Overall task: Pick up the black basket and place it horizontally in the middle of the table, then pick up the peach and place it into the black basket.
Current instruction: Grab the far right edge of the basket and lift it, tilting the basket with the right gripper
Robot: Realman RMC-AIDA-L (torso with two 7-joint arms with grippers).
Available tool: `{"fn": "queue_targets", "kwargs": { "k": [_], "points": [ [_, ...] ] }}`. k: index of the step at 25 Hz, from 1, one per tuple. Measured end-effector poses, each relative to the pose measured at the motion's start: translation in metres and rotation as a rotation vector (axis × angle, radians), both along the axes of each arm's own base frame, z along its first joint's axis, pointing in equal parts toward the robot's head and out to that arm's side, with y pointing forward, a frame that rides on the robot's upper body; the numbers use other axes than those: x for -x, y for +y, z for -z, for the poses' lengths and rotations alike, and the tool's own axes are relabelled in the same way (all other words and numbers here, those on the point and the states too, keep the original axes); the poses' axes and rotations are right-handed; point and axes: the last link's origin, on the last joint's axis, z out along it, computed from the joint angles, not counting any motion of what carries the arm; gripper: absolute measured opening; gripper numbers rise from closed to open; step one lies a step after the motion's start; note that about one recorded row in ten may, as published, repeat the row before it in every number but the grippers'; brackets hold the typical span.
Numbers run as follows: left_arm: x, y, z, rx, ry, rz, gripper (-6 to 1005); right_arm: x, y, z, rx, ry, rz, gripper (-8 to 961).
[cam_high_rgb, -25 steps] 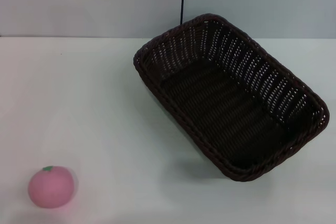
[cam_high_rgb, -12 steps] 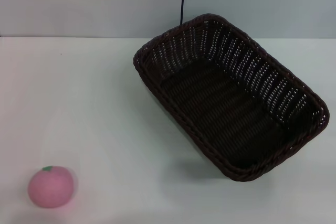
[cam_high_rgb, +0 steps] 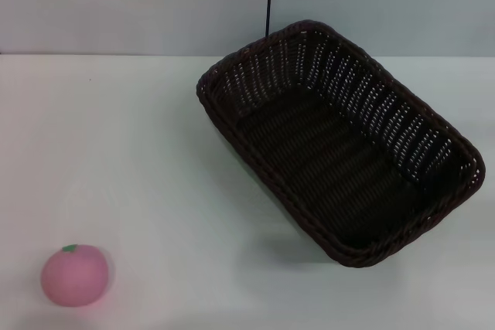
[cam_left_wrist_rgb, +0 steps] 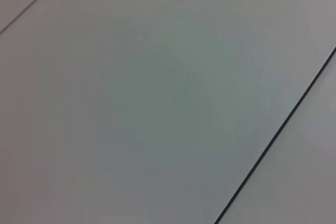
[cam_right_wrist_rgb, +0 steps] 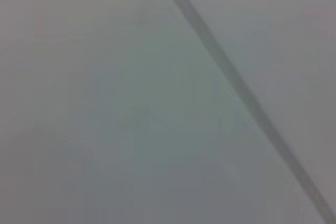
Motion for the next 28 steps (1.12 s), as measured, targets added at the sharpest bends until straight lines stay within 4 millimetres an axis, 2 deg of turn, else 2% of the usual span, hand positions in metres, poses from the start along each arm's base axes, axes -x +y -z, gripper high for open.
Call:
{"fn": "queue_targets", "kwargs": {
  "k": [3,4,5,8,9,11,20,21,23,25,26,28],
  "points": [
    [0.001,0.000,0.001,0.004,-0.003,-0.005,119,0.035,0.017,-0.013,0.233,-0.160,-0.102,670],
    [0.001,0.000,0.001,0.004,-0.003,-0.005,119,0.035,0.017,-0.013,0.233,-0.160,-0.102,675],
    [0.001,0.000,0.001,0.004,-0.005,-0.006,119,0.043,0.021,-0.015,0.289,-0.201,-0.117,679],
    [0.001,-0.001,0.002,0.004,-0.009,-0.008,119,0.075,0.038,-0.010,0.514,-0.314,-0.140,692],
    [0.001,-0.001,0.002,0.004,-0.009,-0.008,119,0.075,0.038,-0.010,0.514,-0.314,-0.140,697],
    [0.001,-0.001,0.002,0.004,-0.010,-0.008,119,0.093,0.050,0.000,0.619,-0.386,-0.149,705],
    [0.000,-0.002,0.005,0.017,-0.014,-0.004,119,0.112,0.077,0.030,0.892,-0.576,-0.066,779],
    [0.000,-0.002,0.006,0.019,-0.014,-0.006,119,0.116,0.082,0.037,0.931,-0.619,-0.047,788],
    [0.001,-0.002,0.007,0.024,-0.017,-0.012,120,0.118,0.083,0.041,0.945,-0.635,-0.045,788],
    [0.001,-0.002,0.007,0.024,-0.017,-0.012,120,0.121,0.087,0.050,0.978,-0.660,-0.026,787],
    [0.001,-0.002,0.007,0.028,-0.017,-0.013,120,0.122,0.090,0.061,1.015,-0.688,0.006,787],
    [0.001,-0.002,0.007,0.028,-0.017,-0.013,120,0.122,0.091,0.066,1.030,-0.698,0.016,786]
  ]
}}
